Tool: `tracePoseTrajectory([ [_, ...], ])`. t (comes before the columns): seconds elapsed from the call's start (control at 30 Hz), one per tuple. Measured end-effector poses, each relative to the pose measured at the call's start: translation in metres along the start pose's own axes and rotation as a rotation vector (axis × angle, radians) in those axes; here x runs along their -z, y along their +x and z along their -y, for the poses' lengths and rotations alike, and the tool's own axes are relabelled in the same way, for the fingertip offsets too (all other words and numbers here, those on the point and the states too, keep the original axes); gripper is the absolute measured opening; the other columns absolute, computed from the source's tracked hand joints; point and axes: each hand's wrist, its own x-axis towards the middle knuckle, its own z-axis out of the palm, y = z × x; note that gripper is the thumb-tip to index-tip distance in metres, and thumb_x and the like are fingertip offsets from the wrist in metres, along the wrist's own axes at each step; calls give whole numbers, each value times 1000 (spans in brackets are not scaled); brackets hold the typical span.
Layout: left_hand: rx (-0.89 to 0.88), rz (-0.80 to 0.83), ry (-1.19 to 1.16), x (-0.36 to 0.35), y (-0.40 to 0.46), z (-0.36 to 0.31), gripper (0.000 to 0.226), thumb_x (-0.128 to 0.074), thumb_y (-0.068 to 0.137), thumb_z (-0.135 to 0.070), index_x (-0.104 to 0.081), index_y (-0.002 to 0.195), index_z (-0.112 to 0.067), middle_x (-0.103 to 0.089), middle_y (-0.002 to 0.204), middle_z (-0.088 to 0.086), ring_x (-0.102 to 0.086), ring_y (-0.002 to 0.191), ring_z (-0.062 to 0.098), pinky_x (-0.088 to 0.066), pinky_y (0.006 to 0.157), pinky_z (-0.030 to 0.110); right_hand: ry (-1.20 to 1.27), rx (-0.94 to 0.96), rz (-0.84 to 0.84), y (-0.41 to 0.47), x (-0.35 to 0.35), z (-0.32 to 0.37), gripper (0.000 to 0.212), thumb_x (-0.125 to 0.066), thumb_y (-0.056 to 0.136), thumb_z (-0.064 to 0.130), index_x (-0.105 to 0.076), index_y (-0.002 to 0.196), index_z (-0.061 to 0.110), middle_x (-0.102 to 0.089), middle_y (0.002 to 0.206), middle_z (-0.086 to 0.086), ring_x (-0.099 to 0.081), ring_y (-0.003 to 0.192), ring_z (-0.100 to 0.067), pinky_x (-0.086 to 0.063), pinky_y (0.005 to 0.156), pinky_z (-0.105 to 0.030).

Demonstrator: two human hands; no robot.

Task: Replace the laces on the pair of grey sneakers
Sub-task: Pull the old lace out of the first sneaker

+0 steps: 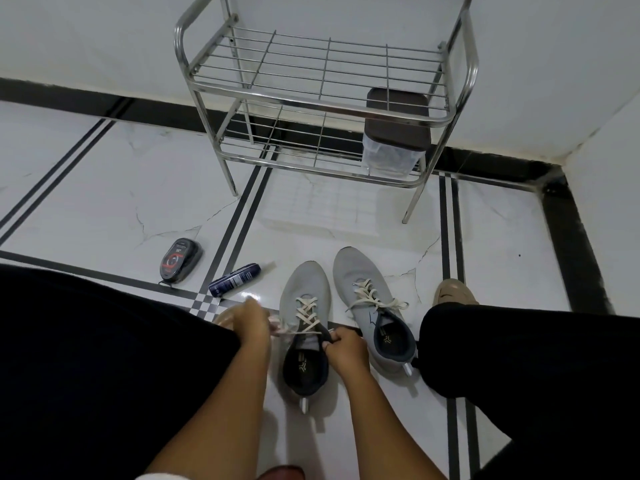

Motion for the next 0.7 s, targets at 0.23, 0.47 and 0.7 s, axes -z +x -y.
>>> tracePoseTrajectory([
  [0.23,-612,414,862,-25,-43,17,19,-53,91,-28,-65,103,-18,-64,103,5,-60,94,22,-42,73,29,-4,9,4,2,-2,0,9,-60,87,20,-61,80,25,-69,99,-7,-62,97,-26,-39,69,-23],
  [0.47,-482,379,650,-27,-32,24,19,-44,94,-18,-57,89,-5,-60,96,12,-57,85,25,-44,72,36,-6,14,4,5,-4,-3,7,-60,86,19,-64,85,13,-69,97,-8,-62,94,-26,-44,72,-26],
  [0.7,21,-112,164,-6,2,3,54,-55,95,-29,-40,136,2,-43,139,26,-45,125,42,-41,99,47,-24,11,45,13,2,-2,8,-64,82,27,-56,84,25,-65,102,-5,-62,95,-26,-54,81,-34],
])
